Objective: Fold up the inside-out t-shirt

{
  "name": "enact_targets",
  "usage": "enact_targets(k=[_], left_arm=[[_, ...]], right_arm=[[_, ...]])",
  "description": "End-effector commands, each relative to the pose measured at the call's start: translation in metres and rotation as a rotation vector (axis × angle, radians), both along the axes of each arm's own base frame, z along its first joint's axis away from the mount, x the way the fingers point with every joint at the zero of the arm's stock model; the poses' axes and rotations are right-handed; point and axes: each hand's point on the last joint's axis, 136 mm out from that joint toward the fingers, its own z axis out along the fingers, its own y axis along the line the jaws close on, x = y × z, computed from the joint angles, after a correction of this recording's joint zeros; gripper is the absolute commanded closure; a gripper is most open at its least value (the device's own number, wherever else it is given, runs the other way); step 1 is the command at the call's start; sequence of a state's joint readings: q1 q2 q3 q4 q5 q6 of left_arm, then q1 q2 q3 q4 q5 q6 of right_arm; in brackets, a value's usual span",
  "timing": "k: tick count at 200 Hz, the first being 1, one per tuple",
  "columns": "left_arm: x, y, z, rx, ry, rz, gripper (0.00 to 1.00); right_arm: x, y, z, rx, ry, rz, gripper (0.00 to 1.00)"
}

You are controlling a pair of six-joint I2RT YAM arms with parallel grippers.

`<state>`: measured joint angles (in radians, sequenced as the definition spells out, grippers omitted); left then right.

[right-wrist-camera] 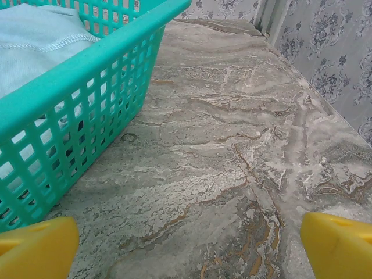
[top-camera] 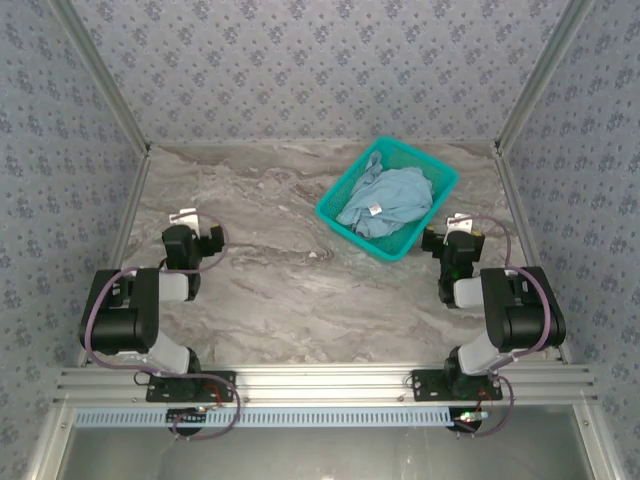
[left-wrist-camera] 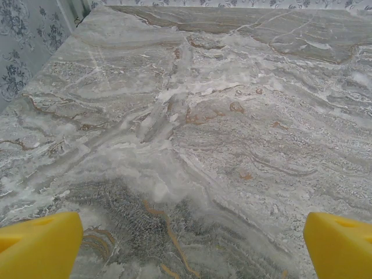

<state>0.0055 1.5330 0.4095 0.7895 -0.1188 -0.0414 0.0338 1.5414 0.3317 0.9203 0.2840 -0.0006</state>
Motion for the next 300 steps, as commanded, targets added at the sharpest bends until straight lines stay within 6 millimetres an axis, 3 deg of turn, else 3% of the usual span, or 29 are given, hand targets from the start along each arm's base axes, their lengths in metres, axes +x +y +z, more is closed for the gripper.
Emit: enact_targets(k=[1,94,137,149,167,182,194,203,221,231,246,270,281,286,297,300], left_arm=[[0.003,-0.004,0.007,0.004,-0.032,-0.023,0.02],[0.003,-0.004,0.007,0.002,-0.031,-0.023,0.02],[0.003,-0.004,0.006,0.0,-0.029,-0.024,0.02],[0.002,0.001,0.012,0.0,-0.035,0.009,0.02],[0.0,0.013,0.036,-0.004,0.002,0.081,0.02],[-0.004,0.02,0.057,-0.055,0.016,0.147,0.02],[-0.007,0.019,0.069,-0.117,0.022,0.169,0.02],[-0.008,0.011,0.078,-0.16,0.02,0.141,0.02],[-0.013,-0.008,0.094,-0.285,0.007,0.079,0.02],[-0.016,-0.023,0.105,-0.37,-0.002,0.035,0.02],[-0.018,-0.058,0.117,-0.439,-0.006,-0.079,0.02],[-0.025,-0.112,0.122,-0.413,0.046,-0.216,0.02],[-0.03,-0.128,0.119,-0.393,0.079,-0.254,0.03],[-0.031,-0.133,0.117,-0.384,0.089,-0.259,0.02],[-0.033,-0.14,0.114,-0.372,0.101,-0.269,0.02],[-0.033,-0.141,0.113,-0.368,0.103,-0.274,0.02]], right_arm=[[0.003,0.001,0.007,-0.021,-0.029,-0.001,0.0],[0.005,0.002,0.003,0.008,-0.012,0.017,0.0],[0.001,-0.01,0.009,0.011,-0.043,-0.042,0.0],[-0.006,-0.007,0.011,0.063,-0.068,-0.027,0.01],[-0.011,-0.002,0.019,0.009,-0.102,-0.001,0.02],[-0.018,-0.01,0.043,-0.062,-0.13,-0.1,0.0],[-0.026,-0.014,0.061,-0.003,-0.151,-0.135,0.0],[-0.038,-0.029,0.08,0.056,-0.216,-0.224,0.0],[-0.052,-0.038,0.117,0.114,-0.282,-0.288,0.01],[-0.046,-0.022,0.13,0.166,-0.237,-0.231,0.04],[-0.025,0.029,0.133,0.181,-0.128,-0.045,0.05],[0.007,0.111,0.103,0.162,0.156,0.178,0.04],[0.018,0.135,0.087,0.185,0.281,0.238,0.04],[0.022,0.142,0.076,0.179,0.338,0.247,0.05],[0.039,0.154,0.073,0.14,0.384,0.228,0.05],[0.042,0.157,0.063,0.119,0.423,0.227,0.05]])
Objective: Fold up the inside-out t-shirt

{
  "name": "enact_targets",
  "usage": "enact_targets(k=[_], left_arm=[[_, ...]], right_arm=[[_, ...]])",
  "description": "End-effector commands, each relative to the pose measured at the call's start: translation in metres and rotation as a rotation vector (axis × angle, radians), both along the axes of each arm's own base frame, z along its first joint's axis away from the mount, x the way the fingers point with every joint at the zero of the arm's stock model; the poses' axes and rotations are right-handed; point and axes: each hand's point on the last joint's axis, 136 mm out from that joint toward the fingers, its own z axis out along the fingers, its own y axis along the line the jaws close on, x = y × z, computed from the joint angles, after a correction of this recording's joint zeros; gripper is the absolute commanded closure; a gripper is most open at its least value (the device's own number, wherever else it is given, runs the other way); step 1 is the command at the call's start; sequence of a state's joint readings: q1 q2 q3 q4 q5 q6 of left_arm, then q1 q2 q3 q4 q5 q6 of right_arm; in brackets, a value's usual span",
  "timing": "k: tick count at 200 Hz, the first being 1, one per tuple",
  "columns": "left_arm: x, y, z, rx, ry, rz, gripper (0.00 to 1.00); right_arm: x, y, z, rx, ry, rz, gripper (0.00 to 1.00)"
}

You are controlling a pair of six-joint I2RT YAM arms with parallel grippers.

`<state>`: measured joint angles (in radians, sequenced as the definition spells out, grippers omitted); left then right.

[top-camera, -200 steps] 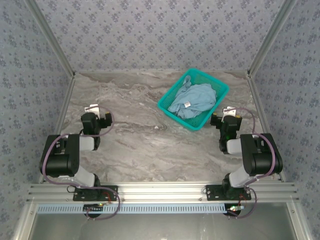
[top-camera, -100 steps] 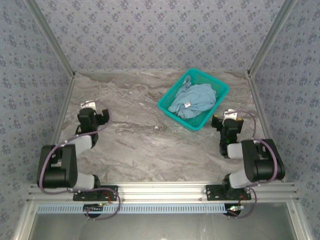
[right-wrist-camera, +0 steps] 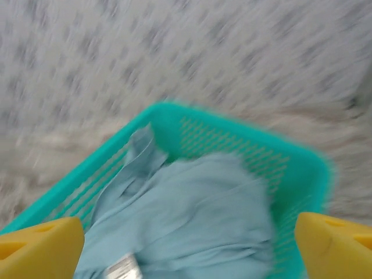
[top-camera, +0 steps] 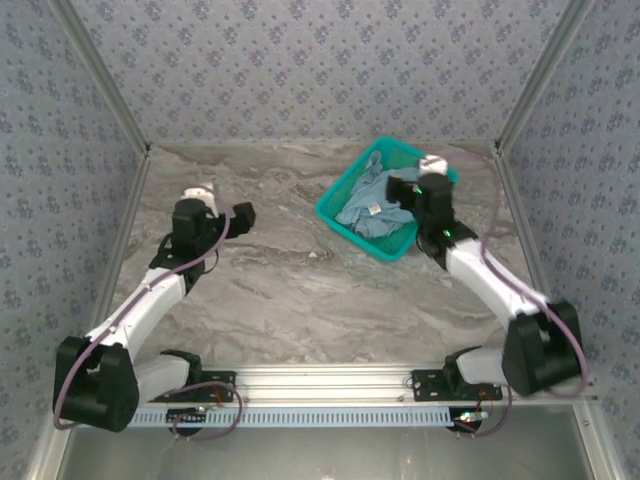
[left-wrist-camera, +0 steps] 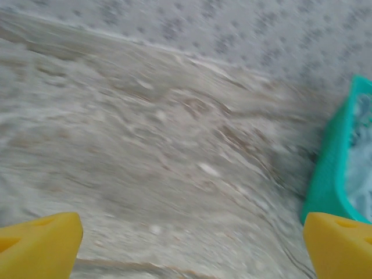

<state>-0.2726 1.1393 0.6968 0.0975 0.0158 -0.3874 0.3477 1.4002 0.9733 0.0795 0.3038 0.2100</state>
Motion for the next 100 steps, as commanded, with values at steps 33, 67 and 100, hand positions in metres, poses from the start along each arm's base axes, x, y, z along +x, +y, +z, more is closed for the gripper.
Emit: enact_targets(k=[33,67,100], left_arm=[[-0.005,-0.02,-0.007,0.028,0.067,-0.033,0.02],[-0.008,-0.015,-0.01,0.065,0.072,-0.003,0.02],[-0.009,-0.012,-0.01,0.081,0.081,0.006,0.02]], right_arm=[[0.041,0.021,-0.122,-0.116,0.581,-0.042,0.02],[0.072,0.03,-0.167,-0.004,0.652,-0.032,0.05],[0.079,0.03,-0.203,0.038,0.733,-0.05,0.24]])
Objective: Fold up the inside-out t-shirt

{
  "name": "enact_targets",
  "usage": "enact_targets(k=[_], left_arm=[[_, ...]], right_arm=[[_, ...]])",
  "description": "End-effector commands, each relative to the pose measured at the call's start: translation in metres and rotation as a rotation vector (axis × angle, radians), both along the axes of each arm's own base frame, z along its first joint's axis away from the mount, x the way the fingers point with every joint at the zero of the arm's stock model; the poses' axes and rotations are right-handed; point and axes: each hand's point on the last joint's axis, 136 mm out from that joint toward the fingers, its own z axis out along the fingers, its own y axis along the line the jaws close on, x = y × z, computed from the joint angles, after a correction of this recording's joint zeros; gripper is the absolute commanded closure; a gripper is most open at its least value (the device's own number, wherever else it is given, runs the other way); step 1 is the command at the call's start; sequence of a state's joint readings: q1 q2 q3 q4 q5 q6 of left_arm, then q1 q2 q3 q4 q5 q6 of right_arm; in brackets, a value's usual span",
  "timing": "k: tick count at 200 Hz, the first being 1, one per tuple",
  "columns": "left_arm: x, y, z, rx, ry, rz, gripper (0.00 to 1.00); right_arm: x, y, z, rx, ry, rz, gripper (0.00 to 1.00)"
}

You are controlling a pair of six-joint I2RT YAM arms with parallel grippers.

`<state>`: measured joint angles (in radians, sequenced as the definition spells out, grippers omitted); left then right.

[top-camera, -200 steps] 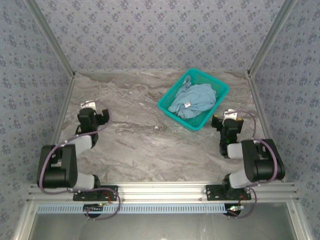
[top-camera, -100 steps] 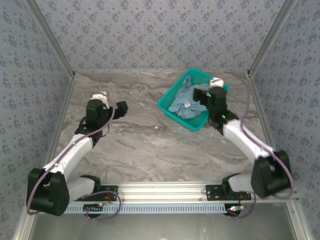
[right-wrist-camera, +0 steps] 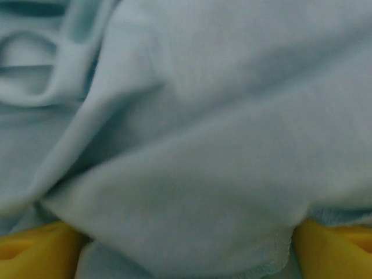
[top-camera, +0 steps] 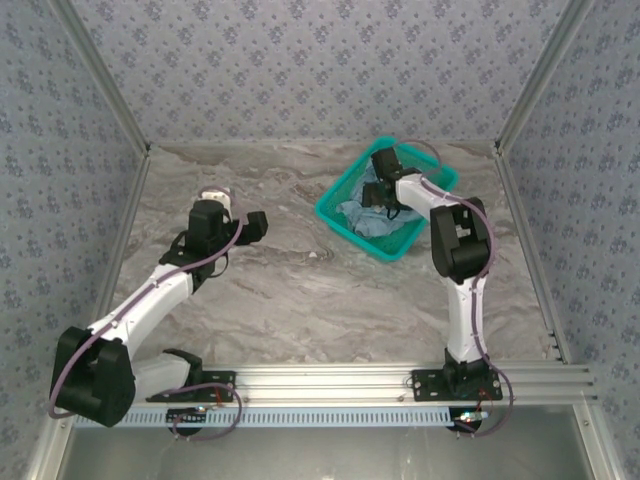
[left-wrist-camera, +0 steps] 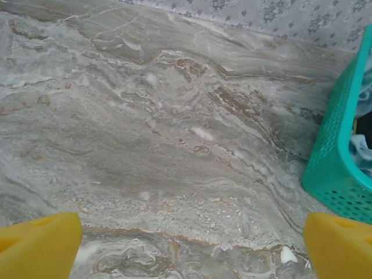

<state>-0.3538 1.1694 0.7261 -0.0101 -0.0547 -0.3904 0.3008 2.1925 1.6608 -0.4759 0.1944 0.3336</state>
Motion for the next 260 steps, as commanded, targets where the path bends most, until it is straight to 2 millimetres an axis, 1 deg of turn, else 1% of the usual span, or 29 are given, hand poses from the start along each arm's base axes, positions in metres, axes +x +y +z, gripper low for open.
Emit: enact_targets(k=[1,8,17,22,31,41,47,55,57,64,66,71,78,90,99,107,118,141,152,174,185,192,203,221,236,242,245,255,260], left_arm=[[0.001,0.004,0.01,0.019,-0.013,0.022,0.02],[0.001,0.005,0.01,0.021,-0.017,0.027,0.02],[0.0,0.007,0.01,0.022,-0.02,0.038,0.02],[-0.001,0.009,0.01,0.025,-0.021,0.043,0.02],[-0.002,0.011,0.012,0.03,-0.025,0.052,0.02],[-0.005,0.014,0.014,0.039,-0.03,0.056,0.02],[-0.007,0.016,0.015,0.045,-0.032,0.064,0.02],[-0.009,0.019,0.017,0.049,-0.036,0.071,0.02],[-0.01,0.02,0.018,0.049,-0.038,0.074,0.02],[-0.013,0.022,0.021,0.049,-0.045,0.082,0.02],[-0.014,0.023,0.021,0.049,-0.048,0.085,0.02],[-0.016,0.025,0.023,0.047,-0.054,0.09,0.02],[-0.019,0.027,0.027,0.04,-0.067,0.098,0.02],[-0.025,0.032,0.032,0.028,-0.09,0.114,0.02],[-0.028,0.035,0.035,0.024,-0.108,0.127,0.02],[-0.031,0.041,0.038,0.026,-0.122,0.143,0.02],[-0.034,0.051,0.043,0.037,-0.136,0.182,0.02],[-0.039,0.077,0.053,0.035,-0.149,0.281,0.02],[-0.044,0.092,0.057,0.023,-0.156,0.341,0.02],[-0.056,0.117,0.059,0.001,-0.172,0.458,0.02],[-0.066,0.13,0.06,-0.002,-0.18,0.523,0.02],[-0.072,0.139,0.061,0.003,-0.187,0.563,0.02],[-0.085,0.153,0.064,0.018,-0.204,0.63,0.02],[-0.108,0.173,0.078,0.036,-0.268,0.725,0.02],[-0.118,0.178,0.089,0.015,-0.329,0.743,0.02],[-0.118,0.175,0.092,-0.001,-0.35,0.727,0.02],[-0.117,0.173,0.093,-0.009,-0.356,0.715,0.02],[-0.114,0.167,0.093,-0.024,-0.357,0.68,0.02],[-0.11,0.162,0.092,-0.03,-0.348,0.652,0.02]], right_arm=[[-0.003,0.007,-0.017,0.082,0.084,-0.029,0.26],[-0.001,0.01,-0.022,0.105,0.088,-0.026,0.37],[0.003,0.014,-0.022,0.13,0.073,-0.016,0.56],[0.004,0.015,-0.019,0.149,0.056,-0.008,0.7],[0.01,0.016,-0.003,0.195,-0.012,0.01,0.88],[0.017,0.013,0.028,0.234,-0.112,0.027,1.0],[0.019,0.011,0.052,0.255,-0.173,0.042,1.0],[0.02,0.009,0.095,0.284,-0.265,0.067,1.0],[0.019,0.008,0.102,0.288,-0.279,0.074,1.0],[0.015,0.008,0.143,0.303,-0.364,0.102,1.0],[0.013,0.008,0.15,0.302,-0.379,0.108,1.0],[0.006,0.006,0.183,0.305,-0.444,0.122,1.0],[-0.007,0.007,0.22,0.312,-0.525,0.145,1.0],[-0.033,0.021,0.285,0.354,-0.672,0.218,1.0],[-0.054,0.038,0.324,0.373,-0.765,0.281,1.0],[-0.073,0.057,0.352,0.38,-0.822,0.348,1.0],[-0.095,0.083,0.379,0.381,-0.878,0.422,1.0],[-0.127,0.136,0.411,0.451,-0.926,0.57,1.0],[-0.141,0.162,0.422,0.495,-0.936,0.643,1.0],[-0.162,0.217,0.43,0.555,-0.916,0.786,1.0],[-0.161,0.238,0.42,0.561,-0.873,0.816,1.0],[-0.155,0.247,0.409,0.568,-0.838,0.808,1.0],[-0.145,0.26,0.384,0.588,-0.768,0.79,1.0],[-0.134,0.289,0.331,0.63,-0.619,0.805,1.0],[-0.133,0.312,0.286,0.616,-0.472,0.847,0.98],[-0.134,0.317,0.273,0.597,-0.424,0.865,0.93],[-0.134,0.318,0.262,0.579,-0.388,0.867,0.9],[-0.13,0.311,0.24,0.514,-0.329,0.858,0.65],[-0.127,0.304,0.232,0.486,-0.313,0.843,0.57]])
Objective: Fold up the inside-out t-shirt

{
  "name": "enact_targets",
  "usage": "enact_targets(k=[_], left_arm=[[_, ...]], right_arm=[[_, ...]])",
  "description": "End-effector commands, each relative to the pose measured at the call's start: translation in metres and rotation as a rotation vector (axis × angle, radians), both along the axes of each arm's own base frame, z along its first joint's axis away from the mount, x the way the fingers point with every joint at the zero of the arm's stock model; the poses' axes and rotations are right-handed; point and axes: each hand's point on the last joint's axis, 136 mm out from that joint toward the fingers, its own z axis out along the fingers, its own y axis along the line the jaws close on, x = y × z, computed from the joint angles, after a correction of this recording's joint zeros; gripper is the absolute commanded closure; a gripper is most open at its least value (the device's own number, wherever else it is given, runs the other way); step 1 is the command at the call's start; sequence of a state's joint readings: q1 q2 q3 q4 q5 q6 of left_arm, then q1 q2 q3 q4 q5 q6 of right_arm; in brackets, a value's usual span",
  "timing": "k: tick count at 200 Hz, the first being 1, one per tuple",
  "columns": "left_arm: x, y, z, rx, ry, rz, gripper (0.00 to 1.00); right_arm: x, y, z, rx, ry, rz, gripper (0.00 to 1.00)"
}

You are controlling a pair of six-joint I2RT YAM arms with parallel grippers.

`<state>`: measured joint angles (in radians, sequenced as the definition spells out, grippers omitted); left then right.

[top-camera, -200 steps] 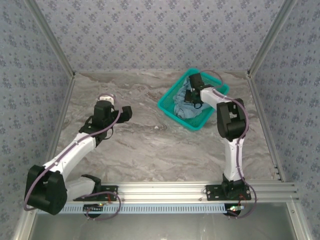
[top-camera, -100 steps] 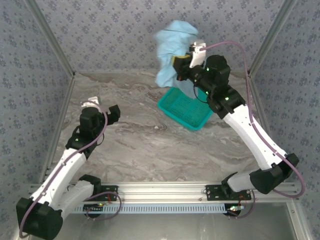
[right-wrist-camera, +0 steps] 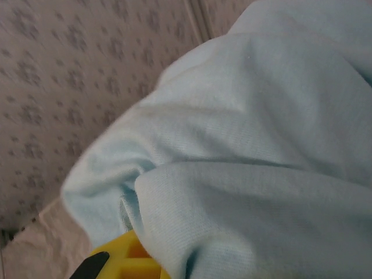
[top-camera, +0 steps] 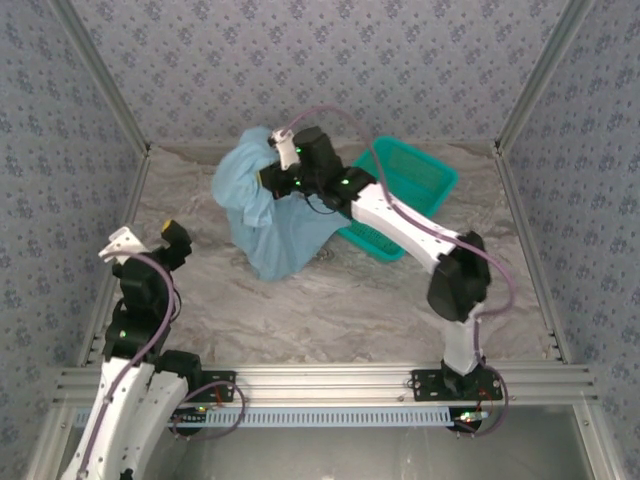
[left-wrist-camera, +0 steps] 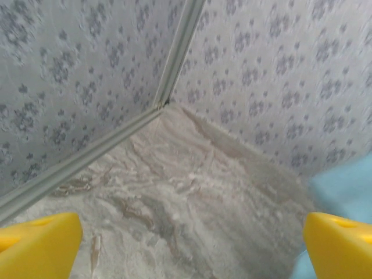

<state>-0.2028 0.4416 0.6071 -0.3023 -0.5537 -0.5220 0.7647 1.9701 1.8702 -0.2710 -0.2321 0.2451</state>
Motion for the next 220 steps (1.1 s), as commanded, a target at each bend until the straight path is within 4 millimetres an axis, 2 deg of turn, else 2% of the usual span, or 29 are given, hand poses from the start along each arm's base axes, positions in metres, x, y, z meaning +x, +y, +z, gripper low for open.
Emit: enact_targets(k=[1,13,21,34,49,70,83,93,108,125,136,157,171,191,220], left_arm=[[0.004,-0.003,-0.006,0.0,0.013,-0.016,0.02],[0.014,-0.016,-0.009,-0.006,0.043,-0.089,0.02],[0.023,-0.028,-0.013,-0.022,0.063,-0.153,0.02],[0.039,-0.056,-0.023,-0.073,0.091,-0.29,0.03],[0.054,-0.098,-0.034,-0.136,0.103,-0.471,0.03],[0.063,-0.16,-0.053,-0.066,0.149,-0.679,0.03],[0.063,-0.201,-0.066,0.011,0.186,-0.805,0.03],[0.064,-0.23,-0.078,0.063,0.219,-0.889,0.03],[0.064,-0.269,-0.102,0.135,0.294,-0.984,0.03],[0.066,-0.298,-0.132,0.185,0.352,-1.024,0.03],[0.067,-0.316,-0.143,0.176,0.353,-1.059,0.03],[0.07,-0.334,-0.159,0.166,0.381,-1.068,0.03],[0.073,-0.335,-0.169,0.176,0.413,-1.046,0.03],[0.076,-0.325,-0.176,0.21,0.445,-0.996,0.03],[0.076,-0.311,-0.175,0.262,0.458,-0.944,0.03]], right_arm=[[-0.011,-0.01,-0.015,-0.099,0.076,0.028,0.55],[-0.009,-0.032,-0.019,-0.132,0.072,-0.008,0.32],[-0.01,-0.049,-0.02,-0.158,0.059,-0.034,0.26],[-0.016,-0.083,-0.017,-0.211,0.025,-0.096,0.24],[-0.023,-0.135,-0.029,-0.315,0.017,-0.216,0.23],[-0.04,-0.211,-0.062,-0.475,0.099,-0.362,0.23],[-0.053,-0.244,-0.086,-0.55,0.167,-0.407,0.23],[-0.062,-0.255,-0.104,-0.588,0.211,-0.407,0.23],[-0.07,-0.256,-0.122,-0.601,0.26,-0.385,0.23],[-0.066,-0.253,-0.136,-0.612,0.27,-0.373,0.23],[-0.064,-0.248,-0.145,-0.62,0.286,-0.355,0.23],[-0.064,-0.24,-0.162,-0.633,0.33,-0.305,0.25],[-0.063,-0.252,-0.171,-0.694,0.346,-0.33,0.26],[-0.059,-0.296,-0.18,-0.819,0.375,-0.453,0.28],[-0.045,-0.371,-0.174,-0.899,0.395,-0.686,0.29]])
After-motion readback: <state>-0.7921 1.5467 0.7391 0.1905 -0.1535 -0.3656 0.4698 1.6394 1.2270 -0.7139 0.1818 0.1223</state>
